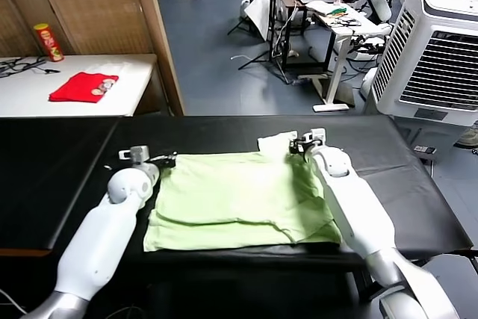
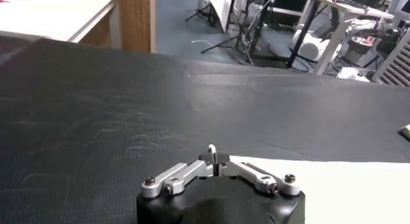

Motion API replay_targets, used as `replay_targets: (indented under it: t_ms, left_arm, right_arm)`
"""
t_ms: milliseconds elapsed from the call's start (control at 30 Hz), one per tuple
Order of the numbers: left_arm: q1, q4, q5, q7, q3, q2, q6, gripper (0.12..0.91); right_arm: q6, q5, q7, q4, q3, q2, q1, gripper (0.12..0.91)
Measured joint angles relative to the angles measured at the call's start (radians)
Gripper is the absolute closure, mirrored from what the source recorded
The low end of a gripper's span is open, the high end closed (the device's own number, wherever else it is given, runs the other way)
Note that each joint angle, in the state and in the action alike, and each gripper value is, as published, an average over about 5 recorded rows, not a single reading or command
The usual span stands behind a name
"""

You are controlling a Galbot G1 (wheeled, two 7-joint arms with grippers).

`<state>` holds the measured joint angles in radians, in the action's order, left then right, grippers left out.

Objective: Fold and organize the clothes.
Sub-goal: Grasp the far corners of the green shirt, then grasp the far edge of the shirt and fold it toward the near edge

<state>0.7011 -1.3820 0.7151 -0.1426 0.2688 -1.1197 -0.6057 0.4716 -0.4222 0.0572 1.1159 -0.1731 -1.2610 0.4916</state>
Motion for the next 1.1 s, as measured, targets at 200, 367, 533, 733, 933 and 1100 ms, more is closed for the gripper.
replay_targets:
  t_ms: [200,367,533,733,933,1100]
  left_arm:
    - [0.053,-0.12,0.036,-0.017,0.037,0.031,-0.002,0.901]
    - [0.141,-0.257,0.052,-0.026,0.075,0.067,0.001,0.901]
    - [0.257,-0.397,0.068,-0.042,0.126,0.1,0.002,0.901]
    - [0.391,-0.534,0.042,-0.048,0.186,0.107,0.0,0.901]
    - [0.514,-0.634,0.008,-0.049,0.247,0.101,-0.005,0.901]
    - [0.616,-0.699,-0.02,-0.043,0.291,0.09,-0.009,0.901]
  right_arm:
    - [-0.068,-0.02,0.037,0.117,-0.036,0.047,0.072,0.903]
    - [-0.046,-0.077,0.035,0.251,-0.068,0.1,0.157,0.903]
    - [0.034,-0.148,-0.04,0.396,-0.093,0.154,0.254,0.903]
    - [0.156,-0.224,-0.114,0.537,-0.128,0.207,0.355,0.903]
    - [0.204,-0.229,-0.134,0.65,-0.157,0.249,0.446,0.903]
    - [0.243,-0.229,-0.165,0.74,-0.178,0.279,0.521,0.903]
